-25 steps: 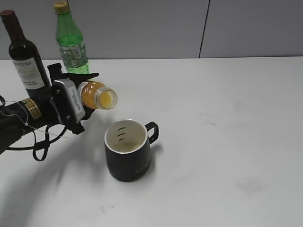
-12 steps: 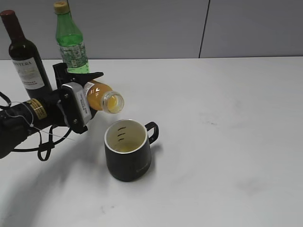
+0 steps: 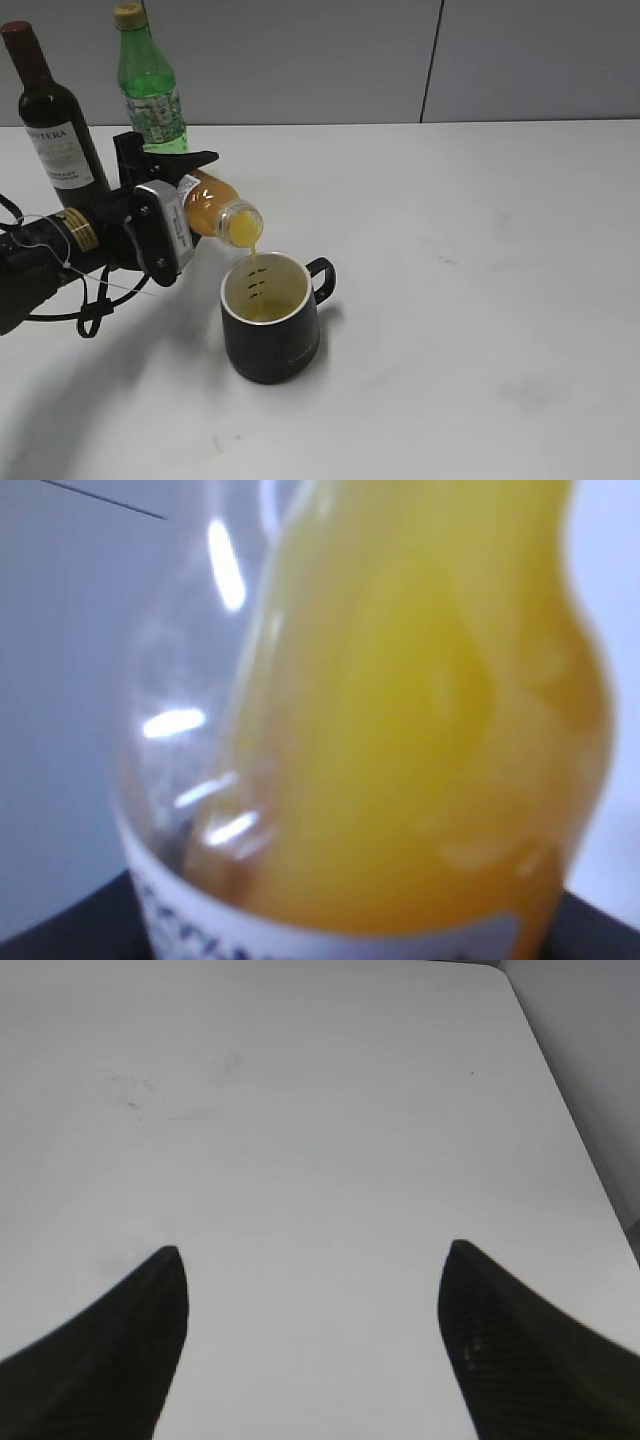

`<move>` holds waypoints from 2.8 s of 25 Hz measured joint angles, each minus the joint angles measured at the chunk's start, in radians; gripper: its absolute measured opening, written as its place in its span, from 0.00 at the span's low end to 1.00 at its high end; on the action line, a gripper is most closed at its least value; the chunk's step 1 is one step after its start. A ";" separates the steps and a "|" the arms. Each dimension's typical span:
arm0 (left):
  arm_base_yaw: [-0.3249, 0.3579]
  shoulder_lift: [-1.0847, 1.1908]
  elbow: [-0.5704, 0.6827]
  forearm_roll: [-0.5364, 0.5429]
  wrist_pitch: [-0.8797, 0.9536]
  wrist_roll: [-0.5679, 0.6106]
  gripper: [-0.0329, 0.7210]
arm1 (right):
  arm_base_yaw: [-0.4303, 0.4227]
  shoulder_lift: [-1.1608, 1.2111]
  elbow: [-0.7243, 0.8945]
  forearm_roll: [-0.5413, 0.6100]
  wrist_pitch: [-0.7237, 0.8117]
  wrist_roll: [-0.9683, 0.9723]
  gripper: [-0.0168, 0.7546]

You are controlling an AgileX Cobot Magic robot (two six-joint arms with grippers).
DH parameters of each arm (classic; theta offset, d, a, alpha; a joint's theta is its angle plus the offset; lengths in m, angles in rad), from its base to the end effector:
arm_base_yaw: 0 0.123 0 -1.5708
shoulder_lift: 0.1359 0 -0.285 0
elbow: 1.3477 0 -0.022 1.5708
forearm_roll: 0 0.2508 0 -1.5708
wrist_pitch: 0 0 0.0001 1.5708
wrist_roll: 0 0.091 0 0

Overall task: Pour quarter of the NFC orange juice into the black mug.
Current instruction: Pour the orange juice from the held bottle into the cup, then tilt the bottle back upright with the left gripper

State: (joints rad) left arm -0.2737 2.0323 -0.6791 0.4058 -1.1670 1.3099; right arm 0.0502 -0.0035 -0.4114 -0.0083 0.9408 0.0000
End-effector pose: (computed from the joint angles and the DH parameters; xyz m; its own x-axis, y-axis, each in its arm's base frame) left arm 0.3190 -0.1239 0.1149 0.5840 0.7996 -0.1398 0.1807 0.0398 0.9827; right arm 0.0091 -0.0002 0.2619 -0.4240 -0.0262 -0.9053 -0.0462 0.9989 -0.0073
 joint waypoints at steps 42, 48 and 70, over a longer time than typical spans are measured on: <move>0.000 0.000 0.000 -0.010 -0.004 0.133 0.67 | 0.000 0.000 0.000 0.000 0.000 0.000 0.79; 0.000 0.000 0.000 -0.011 -0.004 0.136 0.67 | 0.000 0.000 0.000 0.000 0.000 0.000 0.79; 0.000 0.000 0.000 -0.012 -0.004 0.181 0.67 | 0.000 0.000 0.000 0.000 0.000 0.000 0.79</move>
State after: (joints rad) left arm -0.2737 2.0323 -0.6791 0.3938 -1.1707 1.4911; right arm 0.0502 -0.0035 -0.4114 -0.0083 0.9408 0.0000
